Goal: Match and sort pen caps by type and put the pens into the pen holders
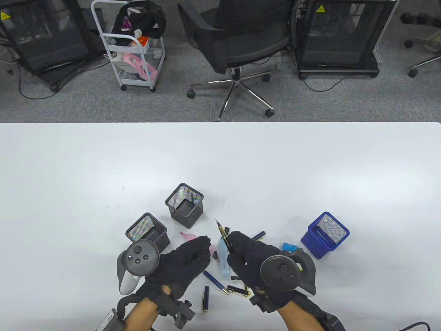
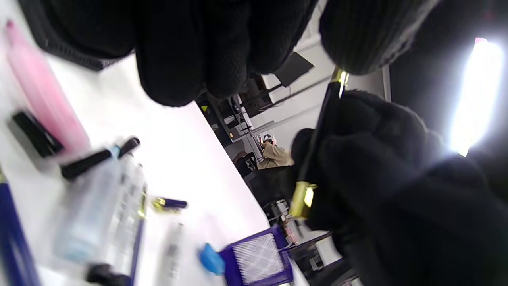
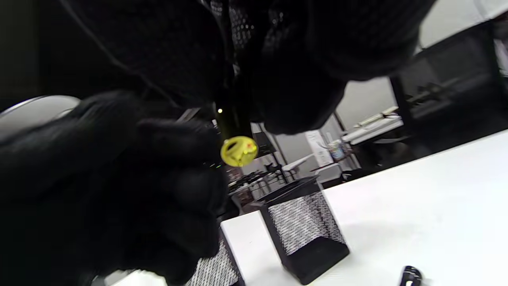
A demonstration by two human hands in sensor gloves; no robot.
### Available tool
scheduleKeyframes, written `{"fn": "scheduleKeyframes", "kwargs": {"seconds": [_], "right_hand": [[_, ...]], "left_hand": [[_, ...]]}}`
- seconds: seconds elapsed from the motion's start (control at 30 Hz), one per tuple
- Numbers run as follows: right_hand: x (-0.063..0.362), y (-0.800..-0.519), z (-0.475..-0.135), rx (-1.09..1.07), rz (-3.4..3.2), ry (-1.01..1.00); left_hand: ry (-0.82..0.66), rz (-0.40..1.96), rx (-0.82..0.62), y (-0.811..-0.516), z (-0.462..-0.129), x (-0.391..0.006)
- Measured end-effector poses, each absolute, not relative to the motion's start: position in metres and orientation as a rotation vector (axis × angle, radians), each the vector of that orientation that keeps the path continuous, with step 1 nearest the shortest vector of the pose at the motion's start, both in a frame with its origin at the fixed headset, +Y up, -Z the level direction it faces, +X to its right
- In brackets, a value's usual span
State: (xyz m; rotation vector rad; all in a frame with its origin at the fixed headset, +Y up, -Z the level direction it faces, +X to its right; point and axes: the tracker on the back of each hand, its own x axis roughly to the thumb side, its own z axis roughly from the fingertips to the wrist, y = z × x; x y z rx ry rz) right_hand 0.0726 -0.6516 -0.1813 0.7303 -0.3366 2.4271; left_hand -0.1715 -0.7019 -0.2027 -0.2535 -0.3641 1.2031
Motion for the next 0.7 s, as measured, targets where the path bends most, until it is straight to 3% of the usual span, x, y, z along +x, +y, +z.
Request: {"fn": "scheduleKeyframes", "kwargs": {"seconds": [0.4, 0.57, 0.7], "right_hand": [[0.047, -0.66, -0.164, 0.85, 2.431, -0.411], [0.058, -0.663, -0.169, 0.802, 2.54, -0.337], [0.062, -0.682, -0.177, 0.792, 2.726, -0.091]], "left_hand": [[-0.364, 1.348, -0.288, -0.707, -0.202, -0.166], [-0.385, 1.184, -0.184, -0.694, -0.202, -0.178], [-0.391, 0.947, -0.072, -0.683, -0.202, -0.189]]}}
